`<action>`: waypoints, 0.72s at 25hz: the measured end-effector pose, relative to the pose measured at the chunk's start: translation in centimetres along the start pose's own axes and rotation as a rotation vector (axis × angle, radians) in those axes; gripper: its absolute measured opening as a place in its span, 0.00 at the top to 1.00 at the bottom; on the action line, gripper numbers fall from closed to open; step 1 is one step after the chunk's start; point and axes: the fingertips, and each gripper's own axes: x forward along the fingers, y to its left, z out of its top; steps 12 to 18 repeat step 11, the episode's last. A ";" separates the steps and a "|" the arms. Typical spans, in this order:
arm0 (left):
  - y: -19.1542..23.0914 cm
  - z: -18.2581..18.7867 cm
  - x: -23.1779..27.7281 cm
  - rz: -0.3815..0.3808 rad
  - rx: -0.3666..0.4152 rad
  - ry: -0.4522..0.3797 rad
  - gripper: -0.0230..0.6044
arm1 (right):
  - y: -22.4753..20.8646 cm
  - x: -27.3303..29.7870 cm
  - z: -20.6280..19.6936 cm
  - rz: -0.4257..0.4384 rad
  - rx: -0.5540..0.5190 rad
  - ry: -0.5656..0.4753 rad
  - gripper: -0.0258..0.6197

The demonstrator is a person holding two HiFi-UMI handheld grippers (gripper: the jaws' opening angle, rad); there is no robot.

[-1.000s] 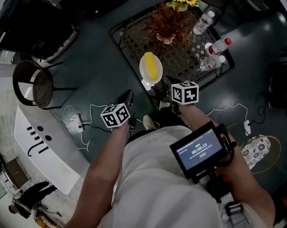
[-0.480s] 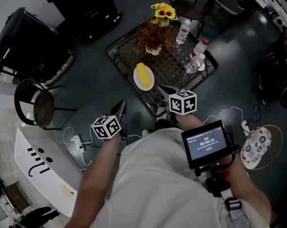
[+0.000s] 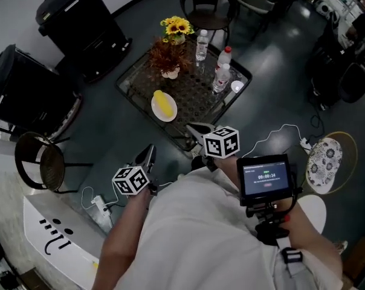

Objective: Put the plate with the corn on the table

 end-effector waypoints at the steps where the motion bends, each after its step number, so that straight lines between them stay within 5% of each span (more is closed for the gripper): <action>1: -0.6 -0.5 0.2 -0.009 0.004 0.005 0.95 | -0.1 -0.7 -0.4 -0.001 0.002 -0.002 0.95; 18: -3.5 -2.9 1.4 -0.075 0.035 0.051 0.95 | -0.2 -3.5 -1.9 -0.008 0.024 -0.021 0.95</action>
